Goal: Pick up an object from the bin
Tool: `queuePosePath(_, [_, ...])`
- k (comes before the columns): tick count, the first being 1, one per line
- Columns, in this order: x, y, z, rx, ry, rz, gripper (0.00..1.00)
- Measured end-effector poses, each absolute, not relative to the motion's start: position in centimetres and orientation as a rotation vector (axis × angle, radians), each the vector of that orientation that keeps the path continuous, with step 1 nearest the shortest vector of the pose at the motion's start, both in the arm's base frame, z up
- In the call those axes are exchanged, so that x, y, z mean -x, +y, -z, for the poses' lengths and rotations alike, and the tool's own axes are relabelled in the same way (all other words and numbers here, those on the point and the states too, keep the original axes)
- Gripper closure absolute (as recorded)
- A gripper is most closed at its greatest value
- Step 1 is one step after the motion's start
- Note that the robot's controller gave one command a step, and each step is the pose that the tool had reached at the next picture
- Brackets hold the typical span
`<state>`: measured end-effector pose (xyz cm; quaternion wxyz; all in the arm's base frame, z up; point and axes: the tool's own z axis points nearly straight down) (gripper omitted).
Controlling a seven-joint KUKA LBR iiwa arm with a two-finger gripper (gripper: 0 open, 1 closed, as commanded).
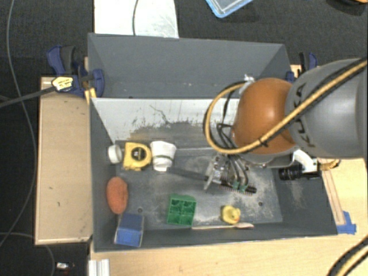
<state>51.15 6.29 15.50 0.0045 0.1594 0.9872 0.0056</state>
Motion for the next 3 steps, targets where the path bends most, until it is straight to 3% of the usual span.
queuePosePath(1, [-51.3, 6.3, -18.0, -0.495, 3.09, -0.019, 1.0])
queuePosePath(3, [-51.3, 6.3, -26.5, -0.493, 3.09, -0.019, 1.0])
